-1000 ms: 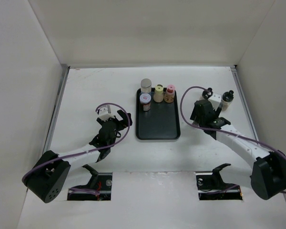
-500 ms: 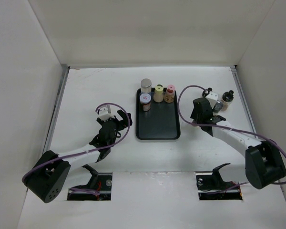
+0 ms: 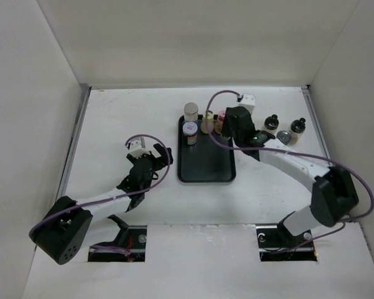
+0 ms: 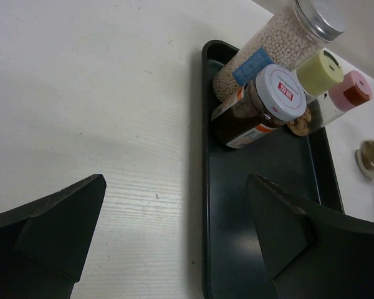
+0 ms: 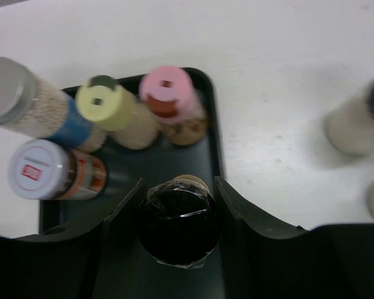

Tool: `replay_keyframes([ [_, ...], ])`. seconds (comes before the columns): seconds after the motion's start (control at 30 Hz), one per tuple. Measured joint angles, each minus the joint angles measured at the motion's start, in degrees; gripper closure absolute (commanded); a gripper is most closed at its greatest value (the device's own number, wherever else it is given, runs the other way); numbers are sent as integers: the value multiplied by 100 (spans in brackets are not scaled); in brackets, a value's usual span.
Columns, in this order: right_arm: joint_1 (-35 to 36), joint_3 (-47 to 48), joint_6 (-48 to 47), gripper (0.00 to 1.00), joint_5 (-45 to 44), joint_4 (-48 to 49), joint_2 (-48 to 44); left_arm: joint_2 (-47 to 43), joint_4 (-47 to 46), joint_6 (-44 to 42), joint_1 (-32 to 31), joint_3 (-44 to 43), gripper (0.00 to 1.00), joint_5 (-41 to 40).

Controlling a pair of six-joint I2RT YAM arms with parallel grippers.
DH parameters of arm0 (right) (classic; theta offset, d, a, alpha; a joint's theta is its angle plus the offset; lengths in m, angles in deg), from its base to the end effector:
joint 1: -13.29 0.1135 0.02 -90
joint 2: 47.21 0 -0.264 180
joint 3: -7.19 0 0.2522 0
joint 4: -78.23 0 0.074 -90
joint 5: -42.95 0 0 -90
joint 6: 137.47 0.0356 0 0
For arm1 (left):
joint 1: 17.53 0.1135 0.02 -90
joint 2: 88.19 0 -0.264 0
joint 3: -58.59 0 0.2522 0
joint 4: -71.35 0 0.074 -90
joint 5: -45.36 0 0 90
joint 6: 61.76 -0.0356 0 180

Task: Organize the condiment bottles

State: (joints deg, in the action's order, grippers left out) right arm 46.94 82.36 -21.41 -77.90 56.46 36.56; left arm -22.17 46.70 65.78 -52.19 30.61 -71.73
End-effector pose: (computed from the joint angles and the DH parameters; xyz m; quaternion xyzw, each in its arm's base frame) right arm 0.2856 0.1682 0.2854 0.0766 0.8433 0.0384 0.5306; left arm 0.1854 -0.1085 0.1748 -0.1643 0.7590 -0.2066 0.5952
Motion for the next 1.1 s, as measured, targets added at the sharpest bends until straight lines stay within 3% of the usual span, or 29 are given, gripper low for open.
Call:
replay_keyframes([
  [0.23, 420, 1163, -205, 61, 317, 260, 1770, -2, 0, 0, 0, 0, 0, 2],
  [0.43, 431, 1652, -297, 60, 455, 260, 2516, -2, 0, 0, 0, 0, 0, 2],
  [0.93, 428, 1714, -328, 29, 520, 313, 2704, 4, 2, 0, -2, 0, 0, 20],
  [1.1, 428, 1377, -330, 25, 568, 208, 2199, 4, 0, 0, -2, 0, 0, 24],
])
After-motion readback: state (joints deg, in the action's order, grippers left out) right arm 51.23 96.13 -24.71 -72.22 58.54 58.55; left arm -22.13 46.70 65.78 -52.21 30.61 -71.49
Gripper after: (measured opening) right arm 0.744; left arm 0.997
